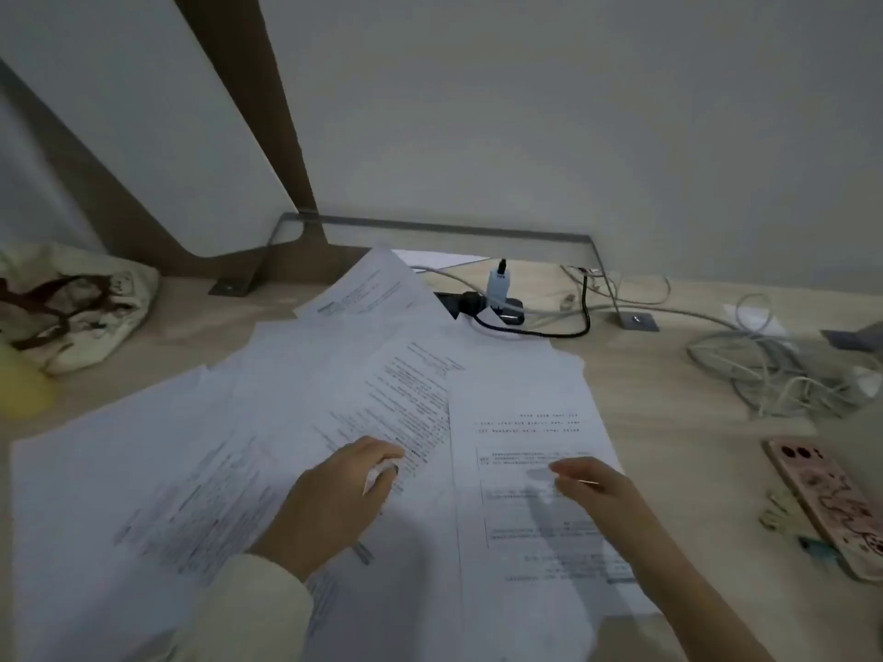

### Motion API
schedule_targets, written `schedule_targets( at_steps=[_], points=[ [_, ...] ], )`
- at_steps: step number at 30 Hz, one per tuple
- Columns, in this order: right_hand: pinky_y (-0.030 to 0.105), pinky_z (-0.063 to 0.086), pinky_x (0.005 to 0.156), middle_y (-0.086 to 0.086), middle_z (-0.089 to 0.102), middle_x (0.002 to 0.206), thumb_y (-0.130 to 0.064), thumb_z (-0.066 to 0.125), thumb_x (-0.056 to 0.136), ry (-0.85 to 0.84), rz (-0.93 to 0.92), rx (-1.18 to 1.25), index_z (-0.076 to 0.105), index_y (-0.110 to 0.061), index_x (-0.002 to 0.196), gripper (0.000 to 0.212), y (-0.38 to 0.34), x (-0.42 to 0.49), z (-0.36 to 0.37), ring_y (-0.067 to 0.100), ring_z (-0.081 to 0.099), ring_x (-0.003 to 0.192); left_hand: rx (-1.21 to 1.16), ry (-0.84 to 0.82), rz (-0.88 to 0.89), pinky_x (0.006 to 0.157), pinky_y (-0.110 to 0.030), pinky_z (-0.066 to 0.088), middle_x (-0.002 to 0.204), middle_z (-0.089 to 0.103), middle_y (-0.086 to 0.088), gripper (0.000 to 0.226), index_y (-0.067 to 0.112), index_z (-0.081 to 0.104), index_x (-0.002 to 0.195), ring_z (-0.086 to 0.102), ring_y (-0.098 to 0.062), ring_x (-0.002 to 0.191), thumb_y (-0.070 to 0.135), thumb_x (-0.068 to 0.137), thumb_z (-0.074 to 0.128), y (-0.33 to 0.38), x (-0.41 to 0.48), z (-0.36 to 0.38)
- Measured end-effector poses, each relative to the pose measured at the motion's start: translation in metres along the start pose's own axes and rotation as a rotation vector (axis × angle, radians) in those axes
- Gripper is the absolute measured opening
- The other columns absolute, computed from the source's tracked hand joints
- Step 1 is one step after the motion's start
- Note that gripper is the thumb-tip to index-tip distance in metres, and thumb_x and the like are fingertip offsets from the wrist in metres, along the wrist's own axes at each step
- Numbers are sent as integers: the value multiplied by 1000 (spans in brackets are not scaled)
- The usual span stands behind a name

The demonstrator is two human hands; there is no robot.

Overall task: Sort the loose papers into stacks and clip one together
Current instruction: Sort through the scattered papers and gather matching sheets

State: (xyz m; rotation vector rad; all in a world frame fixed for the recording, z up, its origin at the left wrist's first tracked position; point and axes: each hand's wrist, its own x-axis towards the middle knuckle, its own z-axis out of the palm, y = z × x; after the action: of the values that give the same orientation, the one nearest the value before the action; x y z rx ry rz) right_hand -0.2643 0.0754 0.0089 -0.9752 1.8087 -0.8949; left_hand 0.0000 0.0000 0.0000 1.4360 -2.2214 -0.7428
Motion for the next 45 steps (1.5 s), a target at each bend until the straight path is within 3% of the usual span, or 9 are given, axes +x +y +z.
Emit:
schedule_targets(
  at_steps=[8,12,16,19,26,31,36,42,45],
  points=[
    [29,21,113,0,19,153,-59,52,82,28,-259,-884,22,-23,144,78,66,-50,37,20,20,142,358,-149,-182,117,-34,2,158,-5,-8,141,22,2,148,-2,-21,146,88,27,-28,-23,-56,60],
    [36,17,117,4,9,158,-73,36,76,-13,-252,-1008,5,-23,148,93,71,-59,37,22,10,146,575,1,-48,79,-39,57,122,58,-31,104,2,59,119,62,-38,109,68,80,-11,-29,-49,68],
    [34,23,114,1,13,157,-74,39,74,-75,-292,-1065,10,-22,148,95,62,-63,25,18,16,144,696,-60,17,28,-25,44,70,71,-23,49,4,74,77,70,-30,56,43,70,45,-36,-45,68],
    [31,39,102,2,33,147,-56,48,85,-81,-347,-1140,23,-19,142,73,62,-62,21,18,35,133,714,10,117,25,-16,33,55,65,-14,41,6,71,69,61,-22,42,31,40,86,-33,-44,64],
    [24,44,82,0,37,138,-18,39,91,-79,-450,-1247,21,-23,142,54,60,-49,19,17,45,120,694,153,249,25,-14,28,50,58,-1,60,9,72,75,50,-11,33,14,18,92,-46,-35,58],
    [24,49,86,-1,28,140,-27,49,86,-221,-399,-1288,13,-29,144,69,48,-52,14,15,42,123,617,256,270,27,-18,33,58,62,1,20,15,67,64,56,-13,38,9,49,80,-55,-31,52],
    [15,44,35,9,71,74,-36,81,12,-14,-561,-1322,49,-22,97,92,68,-43,23,12,69,56,537,471,297,46,-26,47,76,67,1,30,16,69,80,53,-13,71,22,75,41,-66,-35,61],
    [18,46,40,-5,68,81,-23,72,53,34,-590,-1206,55,-23,102,51,78,-38,14,10,67,59,464,494,225,58,-34,50,84,69,-4,35,13,70,87,64,-25,73,23,78,38,-68,-41,68],
    [25,48,79,-7,56,122,-25,52,85,-13,-541,-1093,42,-27,131,47,67,-43,2,13,57,109,450,486,196,58,-35,51,86,69,-5,36,11,70,87,66,-27,72,24,79,38,-65,-44,65]
  ],
)
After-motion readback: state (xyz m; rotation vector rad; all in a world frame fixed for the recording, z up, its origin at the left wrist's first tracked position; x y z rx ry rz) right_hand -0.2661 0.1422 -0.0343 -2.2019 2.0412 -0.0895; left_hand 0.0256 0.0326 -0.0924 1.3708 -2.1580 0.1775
